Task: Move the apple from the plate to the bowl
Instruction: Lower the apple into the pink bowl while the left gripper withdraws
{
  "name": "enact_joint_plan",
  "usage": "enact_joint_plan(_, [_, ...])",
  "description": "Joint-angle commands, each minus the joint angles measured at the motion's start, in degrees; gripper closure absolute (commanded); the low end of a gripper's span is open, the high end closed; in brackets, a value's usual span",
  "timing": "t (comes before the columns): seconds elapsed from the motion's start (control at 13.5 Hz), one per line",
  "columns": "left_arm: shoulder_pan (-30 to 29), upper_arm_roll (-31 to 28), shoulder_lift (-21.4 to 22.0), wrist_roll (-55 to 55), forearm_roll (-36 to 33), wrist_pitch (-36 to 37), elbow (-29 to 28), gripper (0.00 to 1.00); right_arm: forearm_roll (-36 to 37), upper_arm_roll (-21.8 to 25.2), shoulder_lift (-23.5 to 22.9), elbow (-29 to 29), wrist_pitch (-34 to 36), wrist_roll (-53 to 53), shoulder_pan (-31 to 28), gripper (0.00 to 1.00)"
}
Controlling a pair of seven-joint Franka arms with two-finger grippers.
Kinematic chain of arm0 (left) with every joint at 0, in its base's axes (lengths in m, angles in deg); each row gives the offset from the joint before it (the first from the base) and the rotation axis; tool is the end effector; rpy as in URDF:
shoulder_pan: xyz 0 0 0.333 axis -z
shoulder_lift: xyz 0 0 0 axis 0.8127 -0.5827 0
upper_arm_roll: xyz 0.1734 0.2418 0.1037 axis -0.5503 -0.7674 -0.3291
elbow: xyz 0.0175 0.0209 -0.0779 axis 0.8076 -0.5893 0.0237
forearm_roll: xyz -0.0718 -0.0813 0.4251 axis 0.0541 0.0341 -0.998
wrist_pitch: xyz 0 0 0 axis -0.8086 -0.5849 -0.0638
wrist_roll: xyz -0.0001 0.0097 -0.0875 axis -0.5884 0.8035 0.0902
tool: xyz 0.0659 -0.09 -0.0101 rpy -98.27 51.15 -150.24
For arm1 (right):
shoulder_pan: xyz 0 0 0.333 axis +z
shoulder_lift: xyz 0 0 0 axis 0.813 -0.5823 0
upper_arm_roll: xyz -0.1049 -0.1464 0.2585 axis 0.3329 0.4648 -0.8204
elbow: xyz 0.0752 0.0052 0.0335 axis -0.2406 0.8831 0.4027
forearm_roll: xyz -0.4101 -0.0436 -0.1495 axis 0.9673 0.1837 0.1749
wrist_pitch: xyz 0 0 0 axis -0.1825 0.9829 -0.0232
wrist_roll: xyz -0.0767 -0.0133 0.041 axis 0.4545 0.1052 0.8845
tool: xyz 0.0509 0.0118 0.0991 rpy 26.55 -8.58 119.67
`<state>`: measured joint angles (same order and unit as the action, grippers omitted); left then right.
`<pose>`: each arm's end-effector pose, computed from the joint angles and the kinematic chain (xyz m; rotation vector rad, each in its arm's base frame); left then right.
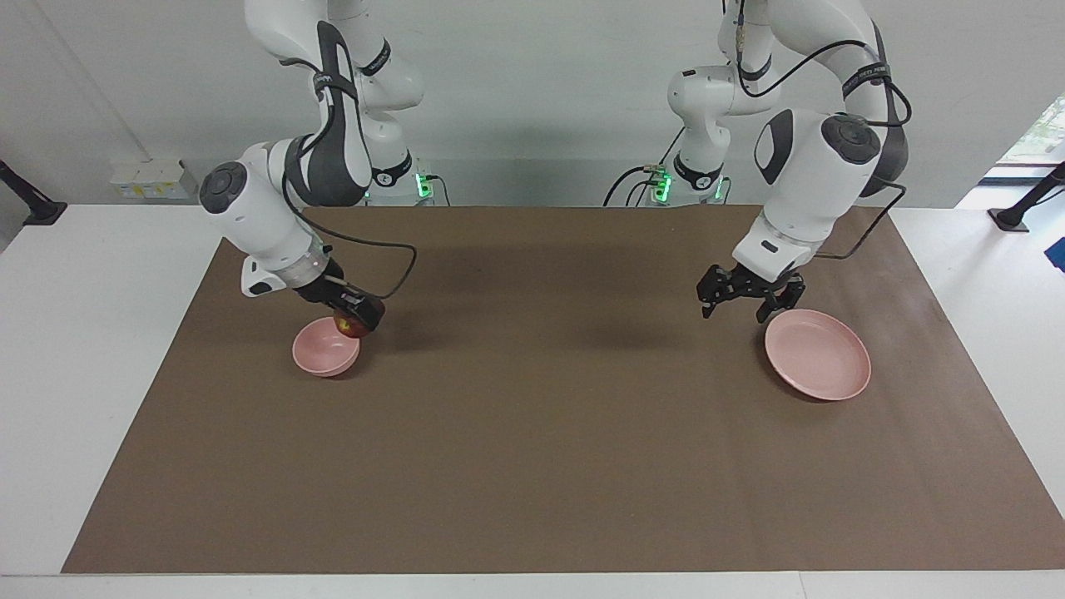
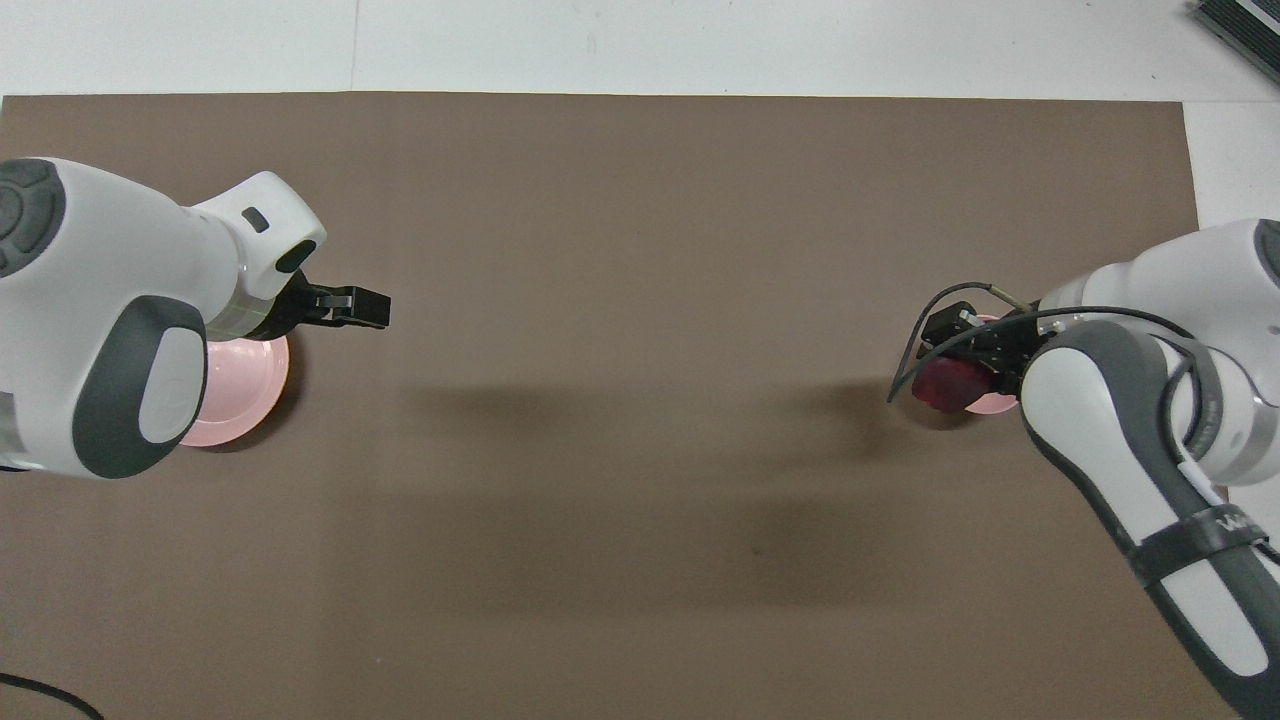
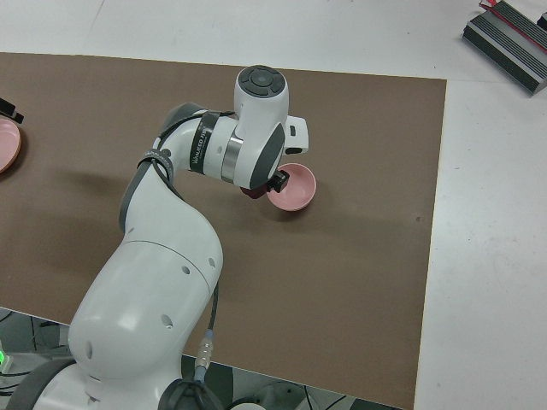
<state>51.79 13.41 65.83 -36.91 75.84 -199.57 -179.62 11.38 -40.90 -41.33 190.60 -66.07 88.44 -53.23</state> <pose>0.6237 -0.1367 0.4645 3.0399 -0.1423 0.1050 0.6061 -0.0144 0.3593 -2.8469 0.7575 0.1495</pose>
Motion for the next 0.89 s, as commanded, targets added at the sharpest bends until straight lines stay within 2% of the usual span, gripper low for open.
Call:
enact_joint_plan(0.0, [-0.35,-0.85,0.22,0.13,-2.21,8.87,8.8,0.0,1.9,-0.63,-0.92,0.29,-0.43,-2.54,-1.59,1.0])
enact_joint_plan(0.07, [1.49,-4.09,0.48,-0.04,-4.05,10.74,11.28,0.0,3.03,-0.63,-1.89,0.11,-1.83,-4.28,-2.9,1.0])
enact_joint_plan(0.22, [1.68,-5.78,0.83,-0.57,-4.24,14.16,16.47,0.0,3.57,-0.63,-4.26,-0.67,-4.38,-7.02,-4.49,1.0])
enact_joint_plan(0.37, [3.17,-8.67,1.79,-1.36,-4.59,20.66,22.0,0.0,3.57,-0.71,-4.97,-1.38,-5.27,-6.5,-4.24,1.0])
enact_joint_plan(0.52, [9.3,-15.94,3.28,-3.64,-4.42,24.97,23.43,0.0,3.57,-0.71,-5.24,-1.64,-5.53,-6.41,-3.97,1.0])
enact_joint_plan(0.59, [10.03,-17.55,4.6,-4.96,-4.15,26.39,23.52,0.0,3.48,-0.71,-5.59,-1.64,-5.71,-6.32,-3.88,1.0])
enact_joint_plan(0.81, [9.07,-17.39,8.73,-6.54,-4.15,31.04,23.52,0.0,3.39,-0.89,-7.08,-1.38,-7.47,-5.71,-3.62,1.0])
